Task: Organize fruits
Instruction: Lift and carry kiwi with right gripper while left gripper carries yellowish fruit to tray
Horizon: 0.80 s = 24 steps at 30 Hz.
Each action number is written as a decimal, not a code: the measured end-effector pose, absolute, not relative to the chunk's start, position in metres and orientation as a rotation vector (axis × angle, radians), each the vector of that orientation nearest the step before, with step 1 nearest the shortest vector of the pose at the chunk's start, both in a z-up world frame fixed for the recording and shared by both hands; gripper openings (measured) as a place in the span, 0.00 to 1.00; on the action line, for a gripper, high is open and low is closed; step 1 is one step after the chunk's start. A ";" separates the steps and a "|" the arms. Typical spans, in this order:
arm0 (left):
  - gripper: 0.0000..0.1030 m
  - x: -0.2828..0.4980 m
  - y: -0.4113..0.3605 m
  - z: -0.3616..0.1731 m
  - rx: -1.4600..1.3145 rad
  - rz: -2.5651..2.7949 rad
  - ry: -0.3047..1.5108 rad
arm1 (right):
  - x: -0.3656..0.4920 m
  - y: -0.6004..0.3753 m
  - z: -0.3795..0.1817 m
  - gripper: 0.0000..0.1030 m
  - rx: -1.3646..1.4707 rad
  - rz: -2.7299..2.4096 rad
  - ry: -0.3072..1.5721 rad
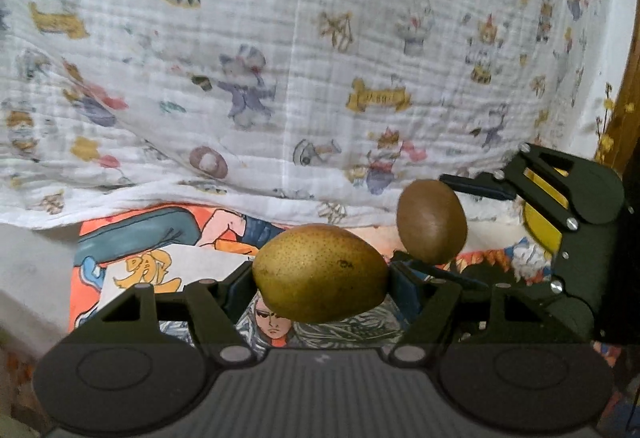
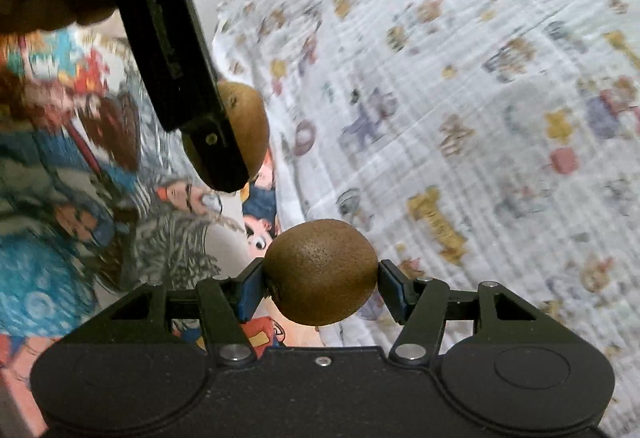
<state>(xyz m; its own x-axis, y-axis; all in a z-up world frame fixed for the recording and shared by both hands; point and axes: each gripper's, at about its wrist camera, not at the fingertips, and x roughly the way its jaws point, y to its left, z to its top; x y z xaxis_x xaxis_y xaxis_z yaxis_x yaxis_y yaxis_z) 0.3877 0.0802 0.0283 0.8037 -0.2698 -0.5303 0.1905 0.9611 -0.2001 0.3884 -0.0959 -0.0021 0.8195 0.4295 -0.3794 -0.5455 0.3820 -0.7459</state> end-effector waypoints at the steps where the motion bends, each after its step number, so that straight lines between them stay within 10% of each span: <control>1: 0.72 0.383 0.079 0.032 -0.147 -0.237 0.581 | 0.382 -0.099 0.001 0.59 -0.987 0.621 0.126; 24: 0.72 0.257 0.038 0.045 -0.237 -0.091 0.527 | 0.243 -0.159 0.039 0.59 -0.768 0.556 0.043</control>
<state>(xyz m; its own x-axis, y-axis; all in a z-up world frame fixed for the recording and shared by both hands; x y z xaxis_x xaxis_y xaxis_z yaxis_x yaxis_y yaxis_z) 0.2568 0.0384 0.0449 0.8613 -0.1462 -0.4867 0.0249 0.9687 -0.2469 0.2431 -0.1592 0.0390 0.8557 0.4612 -0.2346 -0.4916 0.5834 -0.6465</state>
